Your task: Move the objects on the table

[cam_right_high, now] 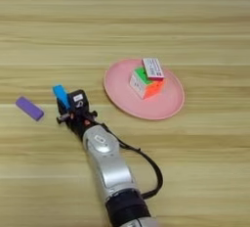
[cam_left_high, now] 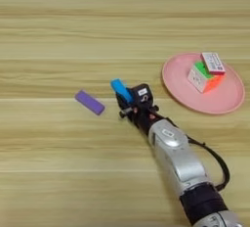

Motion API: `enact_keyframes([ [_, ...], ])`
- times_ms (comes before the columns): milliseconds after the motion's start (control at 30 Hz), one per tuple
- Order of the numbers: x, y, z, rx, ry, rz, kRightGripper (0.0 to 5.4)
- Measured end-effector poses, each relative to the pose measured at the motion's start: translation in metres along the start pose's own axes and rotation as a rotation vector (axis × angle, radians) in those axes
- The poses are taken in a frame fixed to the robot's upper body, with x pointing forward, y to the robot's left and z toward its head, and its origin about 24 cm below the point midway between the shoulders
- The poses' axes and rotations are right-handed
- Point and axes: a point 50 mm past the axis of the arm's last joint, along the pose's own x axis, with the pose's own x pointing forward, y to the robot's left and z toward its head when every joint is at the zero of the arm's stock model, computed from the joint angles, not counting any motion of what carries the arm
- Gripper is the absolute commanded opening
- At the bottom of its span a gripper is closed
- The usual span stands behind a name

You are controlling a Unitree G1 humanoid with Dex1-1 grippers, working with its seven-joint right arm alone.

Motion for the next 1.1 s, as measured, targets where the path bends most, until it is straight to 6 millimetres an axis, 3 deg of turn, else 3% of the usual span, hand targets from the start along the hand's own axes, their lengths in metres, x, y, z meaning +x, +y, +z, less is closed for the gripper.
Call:
enact_keyframes([
  [367,-0.014,-0.011,-0.002,0.020,0.001,-0.095,1.41],
  [600,-0.031,-0.002,-0.005,0.046,0.007,-0.098,1.41],
  [867,-0.032,0.001,-0.005,0.065,0.005,-0.117,1.41],
  [1100,-0.026,-0.008,-0.005,0.051,0.000,-0.171,1.41],
])
